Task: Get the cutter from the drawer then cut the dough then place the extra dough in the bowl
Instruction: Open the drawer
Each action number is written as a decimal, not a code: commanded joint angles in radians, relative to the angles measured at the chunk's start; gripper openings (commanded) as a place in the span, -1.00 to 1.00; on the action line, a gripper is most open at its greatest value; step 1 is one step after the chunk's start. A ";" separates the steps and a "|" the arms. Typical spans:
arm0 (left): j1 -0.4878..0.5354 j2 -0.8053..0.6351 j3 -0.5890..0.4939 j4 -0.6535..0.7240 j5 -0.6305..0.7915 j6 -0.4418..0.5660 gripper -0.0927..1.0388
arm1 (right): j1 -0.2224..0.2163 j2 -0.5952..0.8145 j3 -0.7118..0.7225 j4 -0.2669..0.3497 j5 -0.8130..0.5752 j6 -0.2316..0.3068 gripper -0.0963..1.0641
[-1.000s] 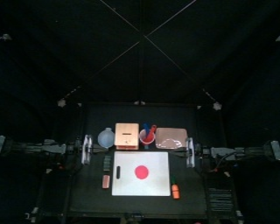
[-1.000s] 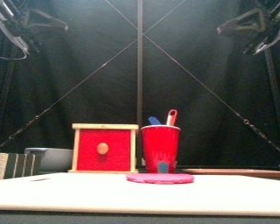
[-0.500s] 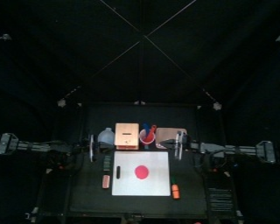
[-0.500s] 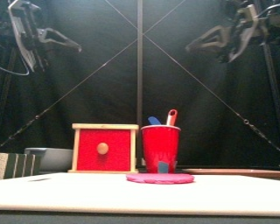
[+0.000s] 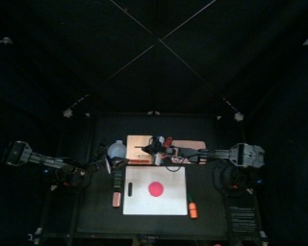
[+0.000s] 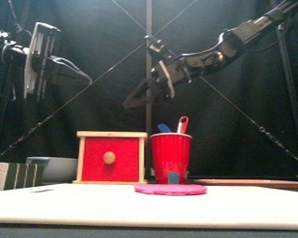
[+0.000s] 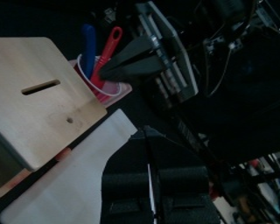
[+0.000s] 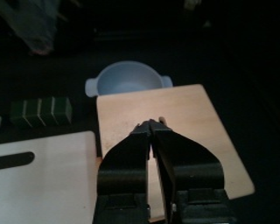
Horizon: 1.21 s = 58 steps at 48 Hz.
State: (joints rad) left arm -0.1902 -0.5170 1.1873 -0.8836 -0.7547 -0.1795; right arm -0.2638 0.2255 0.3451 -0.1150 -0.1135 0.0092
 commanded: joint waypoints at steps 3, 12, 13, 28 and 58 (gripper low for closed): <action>-0.031 0.072 -0.031 -0.006 -0.095 -0.038 -0.84 | -0.012 0.023 -0.074 -0.005 0.066 0.000 -0.80; -0.054 0.241 -0.072 -0.031 -0.106 -0.146 -0.68 | -0.015 0.029 -0.054 -0.005 0.118 0.000 -0.80; -0.058 0.258 -0.080 -0.031 -0.106 -0.156 -0.65 | -0.015 0.029 -0.049 -0.005 0.120 0.000 -0.80; -0.110 0.433 -0.158 -0.058 -0.080 -0.508 0.30 | -0.008 0.025 -0.028 -0.005 0.138 0.000 -0.80; 0.003 0.549 -0.170 -0.170 -0.009 -0.601 0.58 | 0.005 0.026 -0.041 0.002 0.141 0.000 -0.80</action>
State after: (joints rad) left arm -0.2040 0.0337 1.0339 -1.0554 -0.7655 -0.7854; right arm -0.2623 0.2730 0.3099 -0.1166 0.0153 0.0092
